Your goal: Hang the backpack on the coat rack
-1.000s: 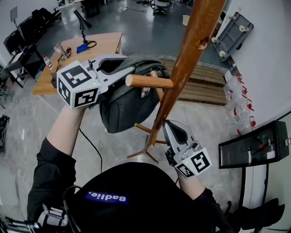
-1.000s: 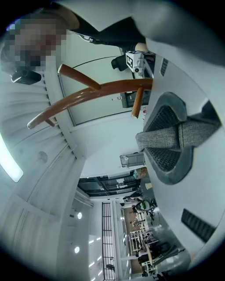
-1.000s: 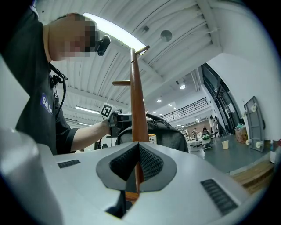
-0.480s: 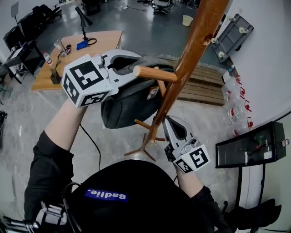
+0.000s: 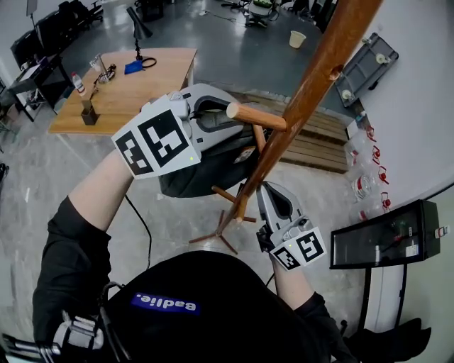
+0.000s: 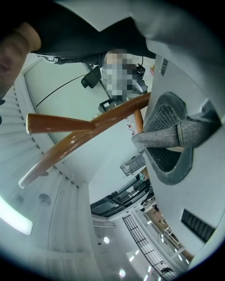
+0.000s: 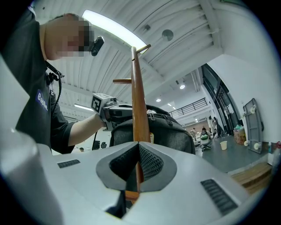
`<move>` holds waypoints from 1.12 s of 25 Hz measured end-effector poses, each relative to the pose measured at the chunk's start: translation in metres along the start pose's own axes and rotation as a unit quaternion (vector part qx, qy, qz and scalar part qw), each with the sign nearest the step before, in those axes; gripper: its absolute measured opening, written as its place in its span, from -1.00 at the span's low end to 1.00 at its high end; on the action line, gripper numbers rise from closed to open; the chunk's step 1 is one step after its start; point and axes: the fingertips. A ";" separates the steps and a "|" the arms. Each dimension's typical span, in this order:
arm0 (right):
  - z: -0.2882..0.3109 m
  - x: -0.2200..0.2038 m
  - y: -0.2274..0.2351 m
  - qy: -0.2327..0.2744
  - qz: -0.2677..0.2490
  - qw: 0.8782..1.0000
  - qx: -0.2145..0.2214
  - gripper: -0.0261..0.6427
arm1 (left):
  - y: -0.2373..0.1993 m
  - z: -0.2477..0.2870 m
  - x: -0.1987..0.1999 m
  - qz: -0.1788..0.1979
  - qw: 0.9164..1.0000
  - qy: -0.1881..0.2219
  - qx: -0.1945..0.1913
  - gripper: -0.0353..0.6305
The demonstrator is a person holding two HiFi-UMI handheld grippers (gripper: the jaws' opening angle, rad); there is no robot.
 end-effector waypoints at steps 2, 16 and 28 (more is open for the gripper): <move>0.000 0.000 0.000 0.000 0.000 1.000 0.000 -0.93 | 0.004 0.001 0.001 0.025 1.000 -0.015 0.004 -0.57; 0.002 0.000 0.001 -0.003 -0.002 1.000 0.000 -0.93 | 0.049 0.014 -0.003 0.015 1.000 -0.016 -0.005 -0.56; 0.003 -0.013 -0.013 -0.033 -0.009 0.999 -0.013 -0.93 | 0.050 -0.012 -0.013 -0.014 0.996 0.017 0.086 -0.53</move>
Point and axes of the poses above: the fingertips, and each gripper's own axes: z forward along the fingers, y to its right, x out of its top, and after that the axes turned 7 degrees about z, right-handed
